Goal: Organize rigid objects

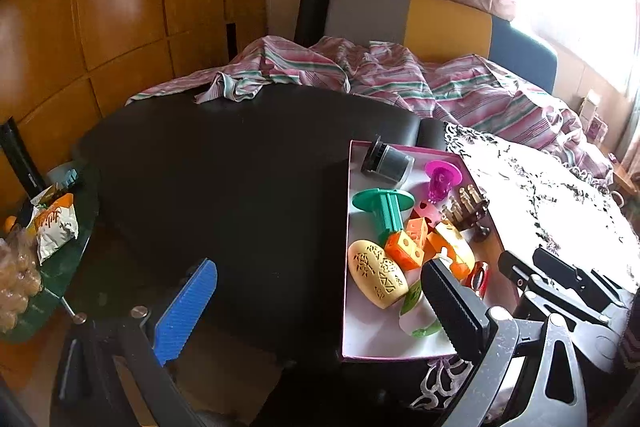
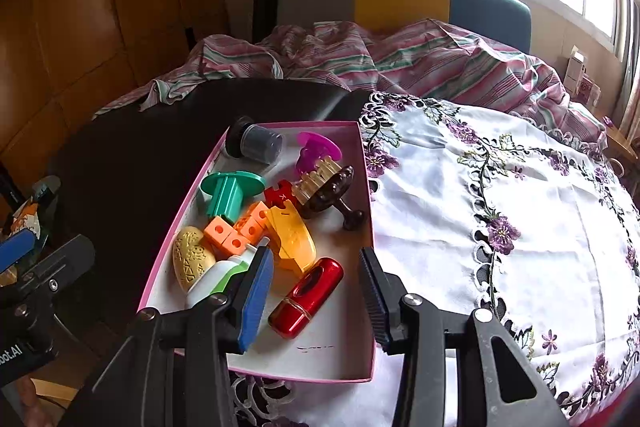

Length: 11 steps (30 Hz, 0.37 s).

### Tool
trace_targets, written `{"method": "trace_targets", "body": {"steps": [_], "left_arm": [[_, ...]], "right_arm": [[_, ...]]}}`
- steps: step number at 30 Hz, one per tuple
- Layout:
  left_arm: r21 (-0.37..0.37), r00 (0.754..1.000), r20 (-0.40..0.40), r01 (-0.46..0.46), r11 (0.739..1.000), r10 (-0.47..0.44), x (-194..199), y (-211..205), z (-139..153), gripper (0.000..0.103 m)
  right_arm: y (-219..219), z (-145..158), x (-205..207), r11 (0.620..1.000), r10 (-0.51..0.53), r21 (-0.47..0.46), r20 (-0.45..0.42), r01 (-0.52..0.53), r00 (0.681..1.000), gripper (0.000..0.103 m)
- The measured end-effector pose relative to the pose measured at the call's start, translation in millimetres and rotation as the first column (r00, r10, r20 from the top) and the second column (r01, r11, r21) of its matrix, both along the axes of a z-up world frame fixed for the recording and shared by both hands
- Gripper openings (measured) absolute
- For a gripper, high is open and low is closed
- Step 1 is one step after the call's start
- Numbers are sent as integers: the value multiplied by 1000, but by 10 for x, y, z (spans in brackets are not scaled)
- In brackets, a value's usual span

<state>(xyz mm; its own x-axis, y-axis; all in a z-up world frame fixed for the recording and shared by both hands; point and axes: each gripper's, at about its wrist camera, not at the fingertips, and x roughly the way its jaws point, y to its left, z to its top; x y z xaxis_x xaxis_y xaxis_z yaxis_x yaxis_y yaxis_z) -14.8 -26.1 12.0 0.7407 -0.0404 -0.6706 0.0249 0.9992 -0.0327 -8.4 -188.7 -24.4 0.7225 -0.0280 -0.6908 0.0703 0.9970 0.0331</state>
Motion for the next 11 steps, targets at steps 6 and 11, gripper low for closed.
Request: {"method": "trace_targets", "body": {"steps": [6, 11], "left_arm": [[22, 999, 38, -25, 999, 25, -45, 8, 24, 100], [31, 999, 34, -15, 999, 14, -29, -2, 33, 101]], "right_arm": [[43, -10, 6, 1000, 7, -5, -3, -7, 1000, 44], [50, -13, 8, 1000, 12, -3, -2, -12, 1000, 44]]}}
